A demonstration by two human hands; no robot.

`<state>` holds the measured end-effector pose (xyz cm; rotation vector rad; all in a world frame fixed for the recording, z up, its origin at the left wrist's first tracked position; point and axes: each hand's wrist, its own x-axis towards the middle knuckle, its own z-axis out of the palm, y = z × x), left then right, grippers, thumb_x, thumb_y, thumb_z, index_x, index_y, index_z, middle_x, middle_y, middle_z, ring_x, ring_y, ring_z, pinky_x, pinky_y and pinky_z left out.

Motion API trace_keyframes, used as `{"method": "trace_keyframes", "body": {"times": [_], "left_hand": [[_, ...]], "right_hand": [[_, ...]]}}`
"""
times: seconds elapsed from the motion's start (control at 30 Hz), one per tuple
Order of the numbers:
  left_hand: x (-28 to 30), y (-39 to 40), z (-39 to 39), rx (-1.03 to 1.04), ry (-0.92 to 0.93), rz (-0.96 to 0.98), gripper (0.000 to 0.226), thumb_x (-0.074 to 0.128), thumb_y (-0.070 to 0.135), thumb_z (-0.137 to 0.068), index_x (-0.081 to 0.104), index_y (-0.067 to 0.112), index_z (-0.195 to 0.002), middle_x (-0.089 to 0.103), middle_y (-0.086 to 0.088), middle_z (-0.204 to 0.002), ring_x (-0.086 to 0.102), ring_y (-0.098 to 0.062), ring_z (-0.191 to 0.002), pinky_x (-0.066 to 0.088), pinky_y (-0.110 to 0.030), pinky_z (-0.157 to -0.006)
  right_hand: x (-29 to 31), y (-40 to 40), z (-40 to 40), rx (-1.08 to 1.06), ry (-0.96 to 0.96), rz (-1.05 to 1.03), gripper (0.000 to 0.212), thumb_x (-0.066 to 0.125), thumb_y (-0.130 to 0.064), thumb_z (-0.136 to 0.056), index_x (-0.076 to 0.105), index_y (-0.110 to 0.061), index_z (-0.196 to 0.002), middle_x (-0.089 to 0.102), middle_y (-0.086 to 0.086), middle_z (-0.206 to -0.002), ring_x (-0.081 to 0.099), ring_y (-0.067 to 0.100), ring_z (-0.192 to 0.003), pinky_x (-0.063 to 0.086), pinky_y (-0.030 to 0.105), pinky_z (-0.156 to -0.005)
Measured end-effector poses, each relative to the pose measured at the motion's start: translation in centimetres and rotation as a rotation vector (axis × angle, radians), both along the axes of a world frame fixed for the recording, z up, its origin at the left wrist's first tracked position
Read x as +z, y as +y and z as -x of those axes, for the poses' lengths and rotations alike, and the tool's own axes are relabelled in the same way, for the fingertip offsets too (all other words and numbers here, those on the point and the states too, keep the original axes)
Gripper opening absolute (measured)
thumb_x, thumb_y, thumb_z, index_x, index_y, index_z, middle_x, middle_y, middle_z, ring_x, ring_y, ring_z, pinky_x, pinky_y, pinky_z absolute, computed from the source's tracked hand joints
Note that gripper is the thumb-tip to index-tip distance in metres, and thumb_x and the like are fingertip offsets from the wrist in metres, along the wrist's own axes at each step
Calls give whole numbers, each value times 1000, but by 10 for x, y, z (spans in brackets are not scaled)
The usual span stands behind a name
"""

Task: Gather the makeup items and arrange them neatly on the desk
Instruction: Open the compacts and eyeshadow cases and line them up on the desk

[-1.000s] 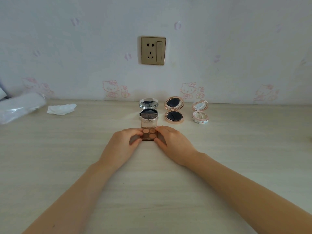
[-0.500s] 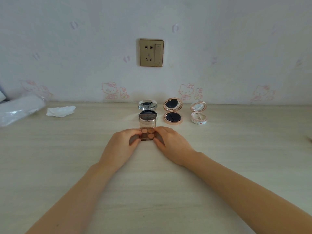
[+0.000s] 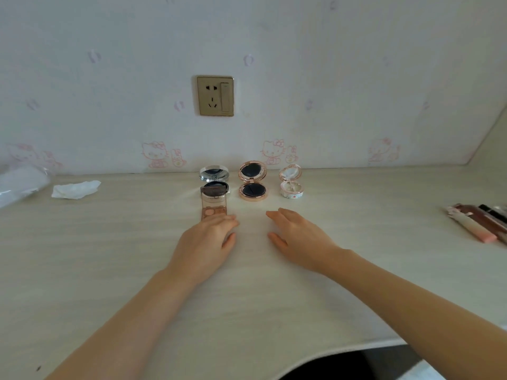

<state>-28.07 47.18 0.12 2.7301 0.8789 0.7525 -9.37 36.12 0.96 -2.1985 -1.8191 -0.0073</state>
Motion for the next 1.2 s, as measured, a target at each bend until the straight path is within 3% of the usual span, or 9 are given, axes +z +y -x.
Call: {"method": "trace_keyframes", "body": {"times": [0.17,0.4,0.53,0.73,0.87,1.0,1.1,1.2], "left_hand": [[2,-41,-48,-135,15,16,32,52,24,-93,61,26,-124,56,13,-134,45,-7,-130,44,-29,-99],[1,-103,-125,-287,18,25,31,50,24,-94,62,26,-122,62,9,-125,50,-10,-121,45,-28,-91],[-3,-133,-172,-377,37,5,31,47,26,-96,62,26,-123,62,10,-125,51,-9,-120,44,-26,-91],[-3,-176,-250,-489,58,15,37,46,25,-95,55,22,-130,58,-1,-129,47,-17,-126,43,-31,-96],[2,-194,-306,-532,65,32,41,44,26,-96,50,21,-135,52,-2,-137,38,-15,-134,38,-30,-101],[13,-207,-363,-552,54,73,35,45,25,-95,55,18,-127,58,-5,-128,44,-21,-126,44,-37,-95],[19,-215,-403,-564,30,129,29,46,25,-95,60,18,-120,63,-4,-116,46,-22,-119,46,-39,-90],[22,-221,-442,-560,22,158,30,46,24,-95,61,14,-119,63,-6,-116,46,-24,-119,46,-42,-91]], "right_hand": [[5,-65,-40,-126,-37,13,51,40,-35,-99,28,-20,-147,34,7,-149,25,19,-141,33,33,-106],[12,-159,-101,-308,-69,22,52,38,-37,-100,26,-21,-148,32,5,-153,21,17,-143,28,32,-111],[13,-204,-136,-407,-77,13,50,40,-36,-100,30,-21,-146,36,4,-150,28,17,-141,33,33,-108],[17,-257,-195,-517,-113,-50,46,45,-35,-97,38,-23,-140,50,1,-135,50,21,-120,48,36,-92],[23,-274,-245,-600,-74,-76,38,45,-31,-97,47,-18,-132,55,6,-129,50,25,-118,47,39,-92],[29,-284,-301,-630,-93,-60,39,46,-24,-96,47,-17,-134,52,5,-135,47,24,-125,41,33,-99],[32,-288,-335,-679,-90,-64,27,49,-21,-93,60,-17,-117,60,3,-120,57,27,-108,46,32,-87],[32,-286,-364,-733,-85,36,21,48,-24,-94,60,-12,-105,62,9,-106,59,30,-93,51,41,-80]]}}
